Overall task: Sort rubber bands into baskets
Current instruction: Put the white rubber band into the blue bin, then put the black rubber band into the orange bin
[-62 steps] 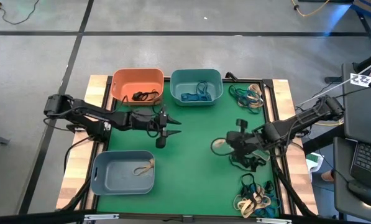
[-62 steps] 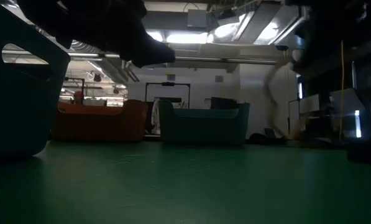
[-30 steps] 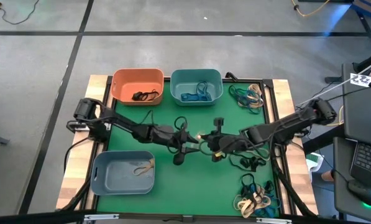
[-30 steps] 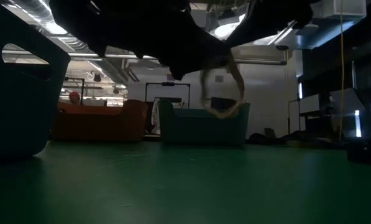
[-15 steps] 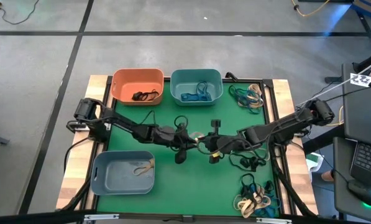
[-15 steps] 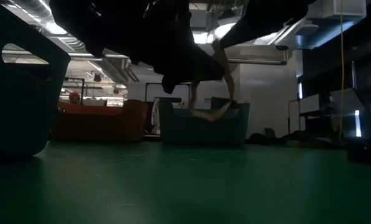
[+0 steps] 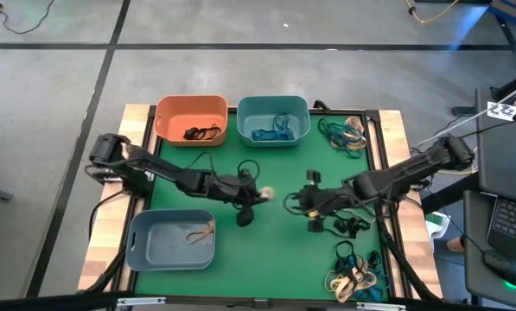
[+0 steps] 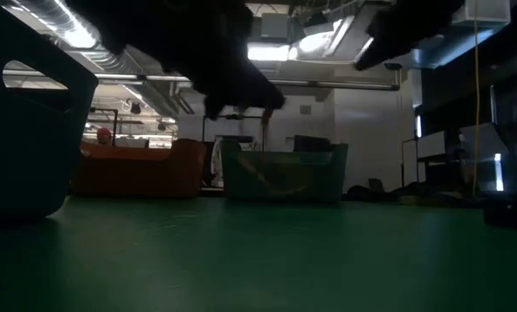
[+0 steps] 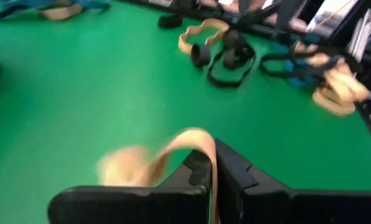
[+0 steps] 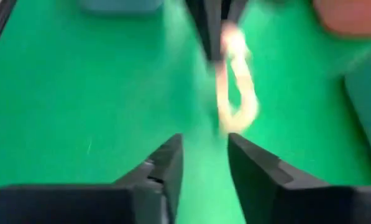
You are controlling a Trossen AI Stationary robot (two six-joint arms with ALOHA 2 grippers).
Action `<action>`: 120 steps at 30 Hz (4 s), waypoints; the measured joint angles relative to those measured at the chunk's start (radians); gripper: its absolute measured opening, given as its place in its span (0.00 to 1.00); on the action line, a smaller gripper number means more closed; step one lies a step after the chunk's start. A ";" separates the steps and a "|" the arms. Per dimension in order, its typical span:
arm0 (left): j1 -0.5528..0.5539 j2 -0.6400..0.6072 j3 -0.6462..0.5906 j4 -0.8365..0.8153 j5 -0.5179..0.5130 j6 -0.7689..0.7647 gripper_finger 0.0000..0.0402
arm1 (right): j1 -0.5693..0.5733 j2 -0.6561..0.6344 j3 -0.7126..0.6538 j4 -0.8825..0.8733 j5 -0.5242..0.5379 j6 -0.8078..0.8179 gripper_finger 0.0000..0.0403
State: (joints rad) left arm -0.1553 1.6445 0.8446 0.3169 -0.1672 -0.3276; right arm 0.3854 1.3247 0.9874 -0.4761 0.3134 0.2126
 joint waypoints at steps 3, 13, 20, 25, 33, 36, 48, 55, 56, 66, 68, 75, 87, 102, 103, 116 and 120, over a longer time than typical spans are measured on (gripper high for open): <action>-0.024 -0.093 0.000 -0.112 -0.018 -0.001 0.01 | 0.056 -0.036 -0.013 -0.060 0.067 0.021 0.41; -0.093 -0.316 0.111 -0.537 -0.089 -0.013 0.00 | 0.145 -0.042 -0.274 0.240 0.290 0.022 0.47; -0.205 -0.321 0.328 -0.978 -0.179 -0.078 0.00 | 0.145 -0.042 -0.363 0.366 0.331 0.021 0.47; -0.292 -0.321 0.464 -1.256 -0.177 -0.250 0.00 | 0.144 -0.042 -0.363 0.370 0.388 0.016 0.47; -0.465 -0.330 0.480 -1.598 -0.158 -0.629 0.00 | 0.144 -0.042 -0.363 0.370 0.394 0.016 0.47; -0.505 -0.329 0.440 -1.626 -0.157 -0.716 0.00 | 0.138 -0.042 -0.363 0.370 0.394 0.015 0.47; -0.529 -0.377 0.477 -1.598 -0.055 -0.734 0.00 | 0.089 -0.040 -0.363 0.371 0.381 0.022 0.47; -0.592 -0.422 0.485 -1.406 -0.104 -0.704 0.00 | 0.092 -0.040 -0.363 0.371 0.376 0.019 0.47; -0.605 -0.414 0.480 -1.396 -0.105 -0.712 0.00 | 0.092 -0.040 -0.363 0.371 0.375 0.019 0.47; -0.612 -0.357 0.309 -1.381 -0.115 -0.854 0.06 | 0.092 -0.040 -0.362 0.370 0.353 0.021 0.47; -0.599 -0.357 0.291 -1.378 -0.098 -0.878 0.09 | 0.092 -0.039 -0.362 0.370 0.334 0.024 0.47; -0.549 -0.357 0.283 -1.376 -0.030 -0.903 0.27 | 0.092 -0.039 -0.362 0.370 0.273 0.045 0.47; -0.448 -0.363 0.301 -1.285 -0.002 -0.720 0.42 | 0.092 -0.039 -0.362 0.291 0.015 0.202 0.47; -0.284 -0.262 0.257 -0.987 -0.060 -0.316 0.35 | 0.094 -0.032 -0.362 0.041 -0.405 0.420 0.47; -0.275 -0.251 0.257 -0.968 -0.061 -0.286 0.35 | 0.094 -0.032 -0.362 0.032 -0.385 0.434 0.47; -0.216 -0.124 0.256 -0.864 -0.139 -0.079 0.35 | 0.092 0.116 -0.357 0.027 -0.326 0.475 0.41; -0.214 -0.098 0.256 -0.783 -0.229 -0.013 0.35 | 0.094 0.127 -0.359 0.027 -0.268 0.476 0.29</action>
State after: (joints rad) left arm -0.3691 1.5467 1.1004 -0.4663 -0.3962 -0.3408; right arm 0.4789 1.4513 0.6288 -0.4496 0.0453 0.6888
